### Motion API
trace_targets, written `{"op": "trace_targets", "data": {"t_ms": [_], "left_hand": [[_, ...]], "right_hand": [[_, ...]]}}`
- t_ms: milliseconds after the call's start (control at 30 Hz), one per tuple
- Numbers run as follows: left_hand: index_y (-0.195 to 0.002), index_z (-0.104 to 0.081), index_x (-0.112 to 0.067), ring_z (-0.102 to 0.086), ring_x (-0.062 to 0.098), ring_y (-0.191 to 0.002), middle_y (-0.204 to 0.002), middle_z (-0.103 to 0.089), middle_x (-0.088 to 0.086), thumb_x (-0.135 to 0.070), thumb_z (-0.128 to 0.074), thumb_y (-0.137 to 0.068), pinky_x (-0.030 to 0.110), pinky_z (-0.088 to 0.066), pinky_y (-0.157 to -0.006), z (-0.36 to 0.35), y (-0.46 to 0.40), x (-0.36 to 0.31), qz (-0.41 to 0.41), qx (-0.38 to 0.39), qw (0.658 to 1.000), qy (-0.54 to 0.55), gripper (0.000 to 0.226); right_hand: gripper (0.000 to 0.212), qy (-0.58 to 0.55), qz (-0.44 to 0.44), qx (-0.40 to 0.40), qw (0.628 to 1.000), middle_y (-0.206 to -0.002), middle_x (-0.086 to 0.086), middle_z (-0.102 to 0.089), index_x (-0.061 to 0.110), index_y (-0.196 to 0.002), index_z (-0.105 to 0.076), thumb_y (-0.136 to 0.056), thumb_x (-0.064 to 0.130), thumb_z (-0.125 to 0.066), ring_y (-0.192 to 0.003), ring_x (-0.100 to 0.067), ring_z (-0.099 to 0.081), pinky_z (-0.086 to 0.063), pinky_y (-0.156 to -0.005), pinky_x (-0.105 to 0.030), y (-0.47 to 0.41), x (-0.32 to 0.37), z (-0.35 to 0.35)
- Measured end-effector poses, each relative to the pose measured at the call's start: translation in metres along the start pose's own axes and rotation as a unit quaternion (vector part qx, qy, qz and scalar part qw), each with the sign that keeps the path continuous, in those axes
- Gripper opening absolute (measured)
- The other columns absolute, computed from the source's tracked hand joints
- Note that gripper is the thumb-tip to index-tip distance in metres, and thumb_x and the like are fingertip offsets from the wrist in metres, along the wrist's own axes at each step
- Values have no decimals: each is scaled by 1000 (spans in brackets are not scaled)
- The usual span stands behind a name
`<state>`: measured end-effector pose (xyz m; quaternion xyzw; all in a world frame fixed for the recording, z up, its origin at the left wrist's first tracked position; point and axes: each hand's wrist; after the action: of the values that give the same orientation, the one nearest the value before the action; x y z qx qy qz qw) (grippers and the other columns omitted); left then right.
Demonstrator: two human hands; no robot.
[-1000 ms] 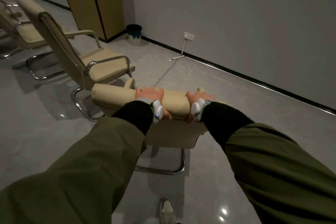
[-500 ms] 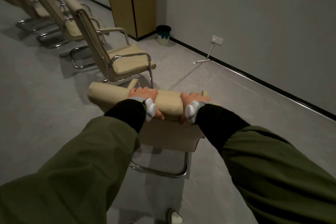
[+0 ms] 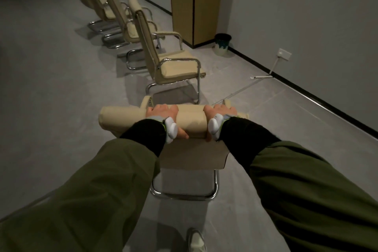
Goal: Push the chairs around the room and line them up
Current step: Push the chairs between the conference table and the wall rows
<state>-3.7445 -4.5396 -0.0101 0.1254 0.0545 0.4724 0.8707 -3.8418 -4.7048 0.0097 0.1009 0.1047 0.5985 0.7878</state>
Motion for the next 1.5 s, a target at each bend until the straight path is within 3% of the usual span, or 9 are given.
{"op": "trace_targets", "data": {"t_ms": [367,500,700,900,1000,1067,1200,1333,1500], "left_hand": [[-116,-49,-29,-52,29,-116,-120,-56,3,-81,-74,-52,41,-33,-90,-32,92,41,49,-24,997,55,86],[-110,-48,-28,-53,29,-113,-115,-57,3,-82,-74,-51,40,-34,-89,-38,123,58,70,-24,996,53,85],[-117,-49,-27,-52,28,-111,-114,-57,3,-85,-71,-49,39,-29,-85,-48,155,75,106,-23,992,57,93],[-112,-48,-27,-54,28,-106,-107,-56,1,-84,-72,-49,39,-31,-83,-48,169,73,151,-14,987,60,88],[-115,-49,-25,-55,28,-105,-108,-57,2,-83,-73,-50,39,-31,-82,-48,173,69,171,-11,983,62,90],[-121,-48,-24,-56,29,-108,-113,-58,4,-83,-74,-51,39,-33,-83,-47,175,62,189,-3,980,59,94],[-108,-47,-25,-58,29,-97,-108,-60,2,-85,-73,-45,37,-38,-75,-45,180,53,219,12,974,60,91],[-110,-48,-28,-60,28,-94,-104,-61,0,-90,-66,-35,39,-40,-74,-46,190,41,261,36,961,81,99],[-112,-47,-30,-60,30,-100,-108,-60,2,-92,-58,-31,41,-43,-78,-55,210,24,324,18,942,81,102]], "right_hand": [[82,38,34,8,999,-118,-9,-55,28,-122,-49,-51,42,-87,-112,-35,-55,-44,-89,-40,45,66,-10],[82,29,59,-5,998,-107,-6,-61,30,-111,-50,-36,52,-73,-97,-33,-61,-51,-90,-39,53,92,-23],[64,44,110,-38,992,-114,-6,-58,27,-114,-51,-58,48,-71,-107,-34,-57,-48,-84,-39,70,113,-27],[73,29,163,4,986,-130,-12,-49,19,-131,-44,-69,39,-79,-116,-38,-54,-43,-86,-34,61,118,-25],[73,-13,162,44,986,-127,-12,-52,17,-129,-49,-68,38,-85,-115,-35,-55,-45,-94,-38,56,118,-24],[64,-26,169,51,984,-128,-12,-51,14,-127,-48,-73,33,-77,-112,-30,-54,-43,-97,-33,55,117,-27],[84,27,225,9,974,-111,-11,-53,23,-111,-45,-39,58,-70,-97,-34,-59,-50,-84,-38,47,111,-39],[63,48,298,-6,953,-111,-10,-53,21,-112,-45,-60,46,-71,-102,-33,-58,-35,-75,-37,55,96,-29],[63,72,369,-13,927,-115,-9,-53,22,-115,-45,-63,48,-71,-104,-35,-55,-34,-78,-38,57,94,-29]]}}
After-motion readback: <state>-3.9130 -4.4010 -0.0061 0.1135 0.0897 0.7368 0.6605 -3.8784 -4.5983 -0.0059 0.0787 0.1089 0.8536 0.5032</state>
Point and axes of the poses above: each hand's wrist, its own y-axis away from the middle knuckle, its own z-axis out of the back of the hand, x = y × z
